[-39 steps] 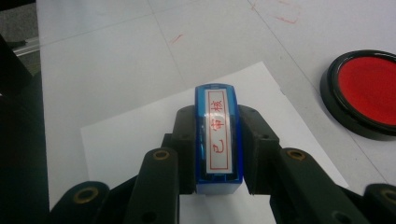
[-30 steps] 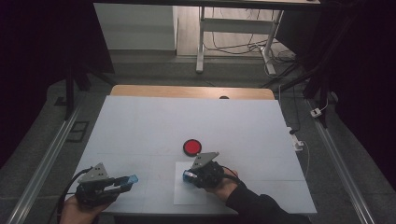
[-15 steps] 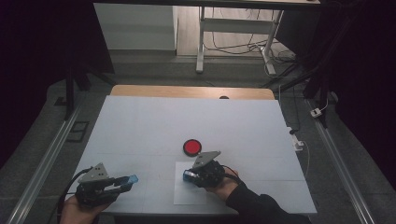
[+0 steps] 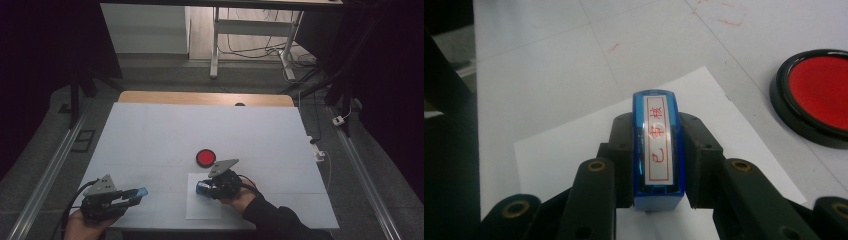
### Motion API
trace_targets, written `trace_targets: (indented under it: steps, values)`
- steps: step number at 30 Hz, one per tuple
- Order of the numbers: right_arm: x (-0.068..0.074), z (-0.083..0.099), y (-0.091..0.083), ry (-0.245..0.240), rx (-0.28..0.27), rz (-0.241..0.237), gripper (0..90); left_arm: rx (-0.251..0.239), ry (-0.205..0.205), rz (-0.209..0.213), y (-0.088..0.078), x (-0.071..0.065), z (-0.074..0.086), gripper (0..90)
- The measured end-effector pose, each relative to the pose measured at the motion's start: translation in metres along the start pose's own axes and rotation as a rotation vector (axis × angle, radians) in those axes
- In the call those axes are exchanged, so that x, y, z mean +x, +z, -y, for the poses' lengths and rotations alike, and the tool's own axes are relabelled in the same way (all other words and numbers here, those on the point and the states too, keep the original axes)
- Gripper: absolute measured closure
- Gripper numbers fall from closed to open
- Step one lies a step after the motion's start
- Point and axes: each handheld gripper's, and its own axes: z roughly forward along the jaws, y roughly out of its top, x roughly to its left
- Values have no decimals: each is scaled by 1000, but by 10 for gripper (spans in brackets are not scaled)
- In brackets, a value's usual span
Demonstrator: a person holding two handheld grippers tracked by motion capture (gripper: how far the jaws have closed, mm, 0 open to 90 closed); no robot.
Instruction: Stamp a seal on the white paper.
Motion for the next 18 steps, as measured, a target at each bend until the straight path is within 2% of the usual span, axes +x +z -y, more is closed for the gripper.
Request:
trace_targets:
  steps: [2,5,11,18]
  values:
    - [5,-1,0,-46,9,33,699,1,-1,2,0,0,0,684]
    - [12,-2,0,-82,28,66,699,0,-3,2,0,0,0,684]
    - [7,-2,0,-52,17,40,696,0,-4,3,0,1,0,684]
    - [5,-3,-1,-44,18,33,694,-4,-10,5,-1,1,1,684]
